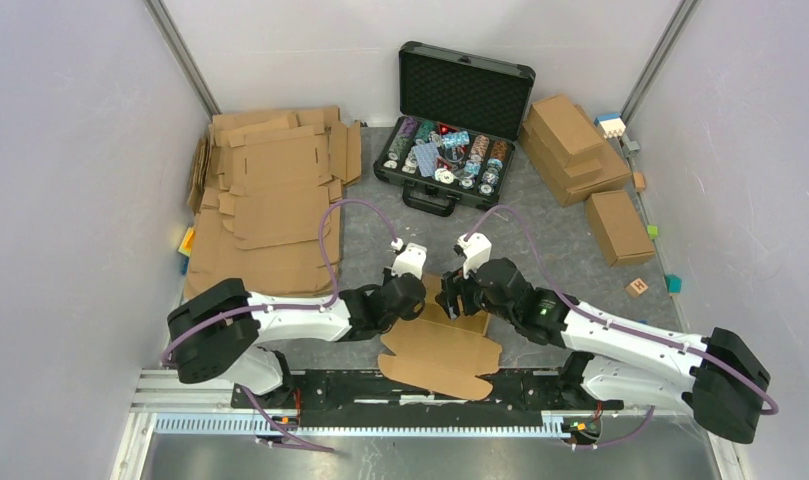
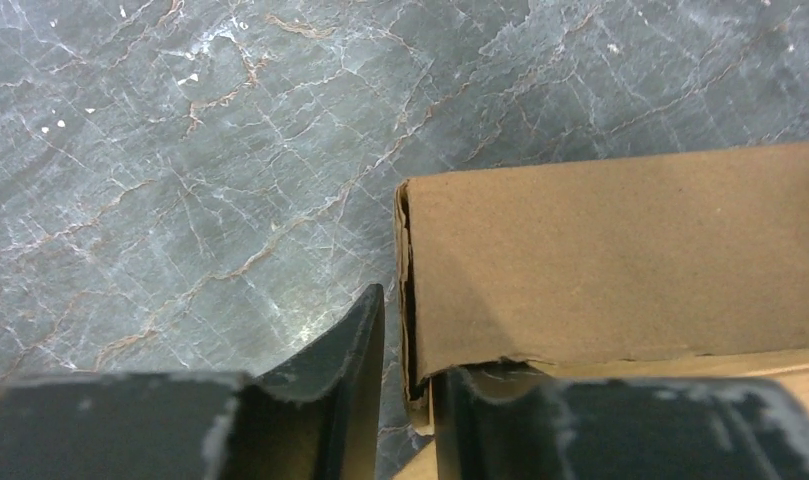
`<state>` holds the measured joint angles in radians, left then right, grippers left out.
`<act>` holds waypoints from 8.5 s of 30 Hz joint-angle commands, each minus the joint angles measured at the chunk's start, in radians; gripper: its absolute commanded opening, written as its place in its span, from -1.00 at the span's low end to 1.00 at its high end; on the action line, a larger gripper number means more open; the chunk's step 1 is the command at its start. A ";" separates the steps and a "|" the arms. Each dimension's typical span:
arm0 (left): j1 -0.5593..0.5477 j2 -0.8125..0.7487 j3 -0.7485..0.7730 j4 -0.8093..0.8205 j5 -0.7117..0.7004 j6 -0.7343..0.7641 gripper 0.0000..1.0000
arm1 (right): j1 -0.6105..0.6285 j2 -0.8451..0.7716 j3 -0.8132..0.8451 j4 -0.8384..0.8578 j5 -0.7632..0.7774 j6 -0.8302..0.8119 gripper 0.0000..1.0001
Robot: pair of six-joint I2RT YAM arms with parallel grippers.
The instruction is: Fold the paper box
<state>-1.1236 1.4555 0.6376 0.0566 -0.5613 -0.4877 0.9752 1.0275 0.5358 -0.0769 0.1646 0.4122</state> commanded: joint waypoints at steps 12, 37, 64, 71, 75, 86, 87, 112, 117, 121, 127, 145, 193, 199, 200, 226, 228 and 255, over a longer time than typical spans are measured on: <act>-0.003 0.006 -0.021 0.086 -0.114 -0.007 -0.88 | 0.022 -0.058 -0.042 -0.018 0.023 0.060 0.43; -0.003 -0.344 -0.078 -0.218 0.215 -0.075 0.32 | 0.020 0.014 0.104 -0.198 0.098 -0.198 0.55; 0.084 -0.865 -0.135 -0.561 0.436 -0.285 0.60 | -0.391 0.246 0.010 -0.039 -0.084 -0.118 -0.06; 0.084 -0.882 -0.167 -0.492 0.522 -0.334 0.61 | -0.441 0.238 -0.035 -0.014 -0.161 -0.116 0.14; 0.084 -0.863 -0.241 -0.340 0.602 -0.390 0.60 | -0.442 0.203 -0.051 -0.012 -0.219 -0.101 0.30; 0.085 -0.580 -0.316 0.015 0.497 -0.388 0.43 | -0.442 0.029 -0.115 -0.065 -0.300 -0.047 0.55; 0.086 -0.553 -0.316 0.048 0.496 -0.387 0.42 | -0.442 0.017 -0.123 -0.068 -0.307 -0.047 0.55; 0.350 0.036 -0.068 0.398 0.847 -0.254 0.37 | -0.405 -0.317 -0.238 -0.168 -0.377 0.064 0.77; 0.363 0.134 -0.045 0.484 0.872 -0.262 0.32 | -0.405 -0.354 -0.180 -0.263 -0.238 0.037 0.77; 0.364 0.187 -0.009 0.470 0.878 -0.244 0.22 | -0.405 -0.425 -0.134 -0.340 -0.120 0.021 0.77; 0.366 0.224 0.023 0.438 0.875 -0.226 0.10 | -0.405 -0.451 -0.083 -0.496 0.166 0.107 -0.62; 0.385 0.406 0.254 0.302 0.903 -0.195 0.08 | -0.278 -0.307 -0.326 -0.073 -0.250 0.184 -1.00; 0.668 -0.091 -0.109 0.369 1.166 -0.255 0.09 | -0.543 -0.117 0.049 0.064 -0.273 -0.205 0.96; 0.668 -0.072 -0.075 0.348 1.159 -0.246 0.08 | -0.752 0.014 0.044 0.240 -0.592 -0.149 0.96; 0.668 -0.069 -0.069 0.343 1.159 -0.244 0.08 | -0.772 0.035 0.044 0.256 -0.622 -0.144 0.96; 0.666 -0.095 -0.043 0.301 1.141 -0.240 0.05 | -0.795 0.029 -0.092 0.327 -0.702 -0.124 -0.62; 0.665 -0.108 -0.053 0.300 1.145 -0.239 0.05 | -0.795 0.025 -0.093 0.325 -0.689 -0.129 -0.56; 0.652 -0.271 -0.129 0.232 1.035 -0.244 0.14 | -0.792 -0.041 -0.124 0.325 -0.637 -0.112 -1.00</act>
<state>-0.4690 1.2816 0.5571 0.2909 0.5278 -0.7113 0.1814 1.0729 0.4358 0.2562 -0.5228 0.3096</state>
